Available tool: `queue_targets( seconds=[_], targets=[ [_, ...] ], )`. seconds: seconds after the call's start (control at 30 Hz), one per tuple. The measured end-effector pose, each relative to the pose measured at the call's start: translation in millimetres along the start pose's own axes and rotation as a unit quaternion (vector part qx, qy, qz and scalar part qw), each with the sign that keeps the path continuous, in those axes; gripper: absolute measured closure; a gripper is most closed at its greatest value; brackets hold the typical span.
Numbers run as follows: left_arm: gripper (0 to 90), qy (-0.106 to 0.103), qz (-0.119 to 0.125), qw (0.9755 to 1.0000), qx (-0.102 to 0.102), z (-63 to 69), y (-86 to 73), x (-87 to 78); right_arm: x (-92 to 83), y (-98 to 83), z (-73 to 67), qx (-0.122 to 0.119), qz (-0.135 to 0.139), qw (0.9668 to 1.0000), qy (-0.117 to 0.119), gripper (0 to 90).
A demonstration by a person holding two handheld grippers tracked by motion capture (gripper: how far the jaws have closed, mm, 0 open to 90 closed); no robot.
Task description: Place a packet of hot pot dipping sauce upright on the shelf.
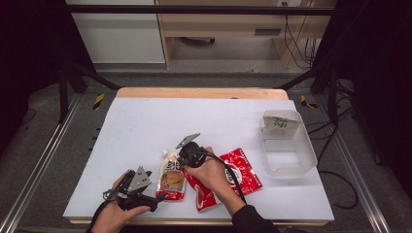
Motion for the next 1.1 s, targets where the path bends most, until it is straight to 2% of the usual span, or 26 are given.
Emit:
queue_targets(
  seconds=[0.1,0.2,0.3,0.4,0.53,0.6,0.73,0.83,1.1],
  targets=[
    [10.1,0.008,0.026,0.9995,-0.018,-8.2,-0.1,-10.0,-4.7,11.2,-5.6,-0.014,0.009,0.9999,-0.001,89.6],
    [10.2,0.026,0.05,0.9978,-0.036,-19.2,-1.7,-21.5,-12.0,21.6,-10.6,-0.03,0.013,0.9995,-0.005,89.9],
    [10.3,0.044,0.073,0.995,-0.052,-29.7,-4.2,-32.9,-23.4,33.5,-16.9,-0.047,0.023,0.9986,-0.01,90.0],
    [10.6,0.062,0.093,0.9909,-0.075,-40.2,-7.9,-42.1,-33.9,41.6,-20.4,-0.057,0.031,0.9978,-0.015,90.0],
    [10.7,0.079,0.104,0.9869,-0.095,-49.9,-13.0,-49.2,-44.6,49.7,-24.2,-0.07,0.039,0.9966,-0.018,90.0],
    [10.9,0.084,0.107,0.9857,-0.1,-52.6,-14.2,-50.8,-48.6,53.2,-26.2,-0.074,0.041,0.9962,-0.021,90.0],
    [11.4,0.088,0.107,0.9853,-0.101,-54.6,-15.7,-51.6,-54.6,59.3,-28.3,-0.081,0.046,0.9954,-0.024,90.0],
    [11.6,0.085,0.104,0.9867,-0.091,-54.4,-15.1,-50.5,-56.4,61.5,-28.8,-0.082,0.045,0.9953,-0.025,90.0],
    [11.9,0.079,0.102,0.9884,-0.081,-54.3,-13.4,-47.5,-58.7,62.3,-28.2,-0.088,0.041,0.995,-0.023,90.0]
  ],
)
Point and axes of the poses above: each handheld gripper's, and its own axes: x roughly forward along the jaws, y roughly out of its top, z roughly to its right, the point moved 2 cm from there along x, roughly forward along the jaws, and after that the axes turned 6 degrees about x, right-handed, at the moved point
